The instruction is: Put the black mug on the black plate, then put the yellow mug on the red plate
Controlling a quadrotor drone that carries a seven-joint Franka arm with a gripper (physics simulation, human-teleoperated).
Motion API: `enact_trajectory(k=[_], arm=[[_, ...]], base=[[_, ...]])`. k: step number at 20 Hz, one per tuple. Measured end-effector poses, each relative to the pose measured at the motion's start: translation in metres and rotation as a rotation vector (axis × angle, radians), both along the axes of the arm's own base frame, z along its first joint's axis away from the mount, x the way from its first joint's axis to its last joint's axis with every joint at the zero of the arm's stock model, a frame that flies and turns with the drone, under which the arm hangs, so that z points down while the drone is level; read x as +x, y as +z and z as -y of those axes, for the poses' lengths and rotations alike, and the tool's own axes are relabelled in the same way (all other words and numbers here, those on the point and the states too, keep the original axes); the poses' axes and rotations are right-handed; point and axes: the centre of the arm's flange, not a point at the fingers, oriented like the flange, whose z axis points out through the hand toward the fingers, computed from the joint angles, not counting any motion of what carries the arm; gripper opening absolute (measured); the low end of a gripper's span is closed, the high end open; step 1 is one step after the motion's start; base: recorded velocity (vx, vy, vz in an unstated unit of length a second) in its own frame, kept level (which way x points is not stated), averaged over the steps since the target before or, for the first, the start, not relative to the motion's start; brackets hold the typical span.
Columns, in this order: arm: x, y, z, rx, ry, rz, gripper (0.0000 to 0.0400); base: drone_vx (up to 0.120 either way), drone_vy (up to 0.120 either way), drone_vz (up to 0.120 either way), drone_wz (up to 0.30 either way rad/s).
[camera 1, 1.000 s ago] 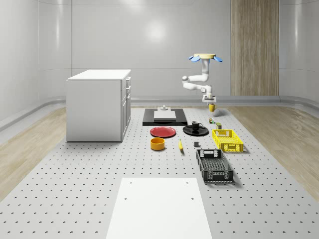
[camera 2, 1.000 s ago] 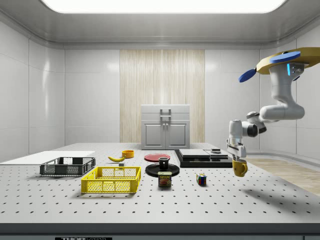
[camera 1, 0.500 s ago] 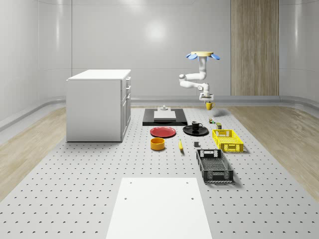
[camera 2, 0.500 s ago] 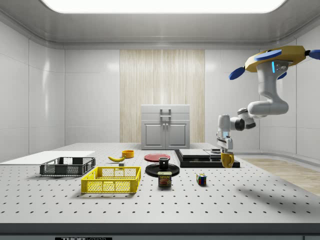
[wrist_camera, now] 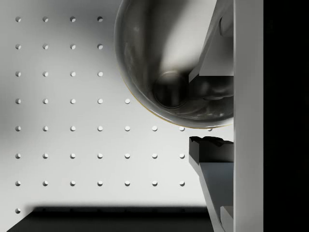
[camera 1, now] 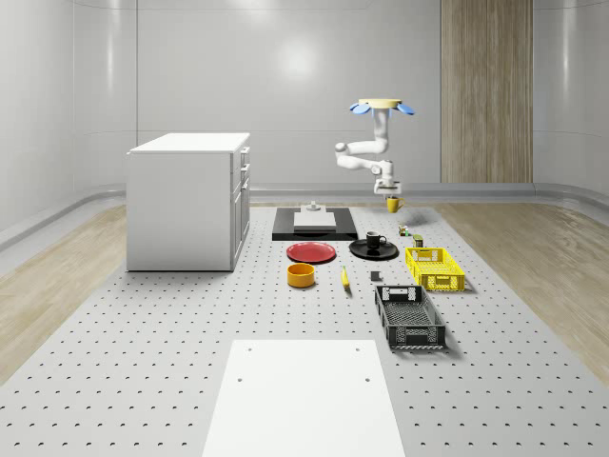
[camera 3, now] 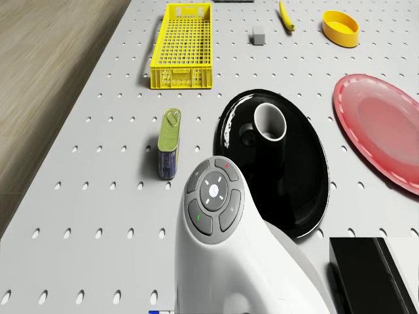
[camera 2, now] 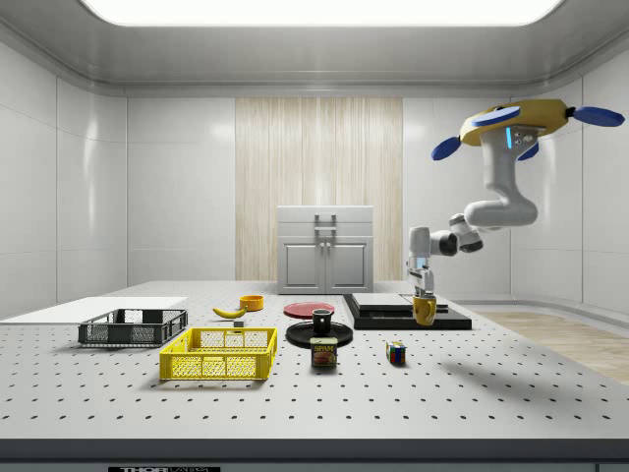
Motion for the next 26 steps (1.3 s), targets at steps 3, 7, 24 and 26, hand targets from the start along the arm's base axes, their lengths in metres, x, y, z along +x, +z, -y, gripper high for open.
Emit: enact_trajectory(k=[3, 7, 24, 26], arm=[[0.0000, 0.0000, 0.0000, 0.000, 0.000, 0.000, 0.0110], [0.0000, 0.0000, 0.0000, 0.000, 0.000, 0.000, 0.0110], [0.0000, 0.0000, 0.0000, 0.000, 0.000, 0.000, 0.0110], [0.0000, 0.0000, 0.0000, 0.000, 0.000, 0.000, 0.0110]], base=[[0.120, -0.120, 0.000, 0.000], [0.120, -0.120, 0.000, 0.000], [0.120, -0.120, 0.000, 0.000], [0.120, -0.120, 0.000, 0.000]])
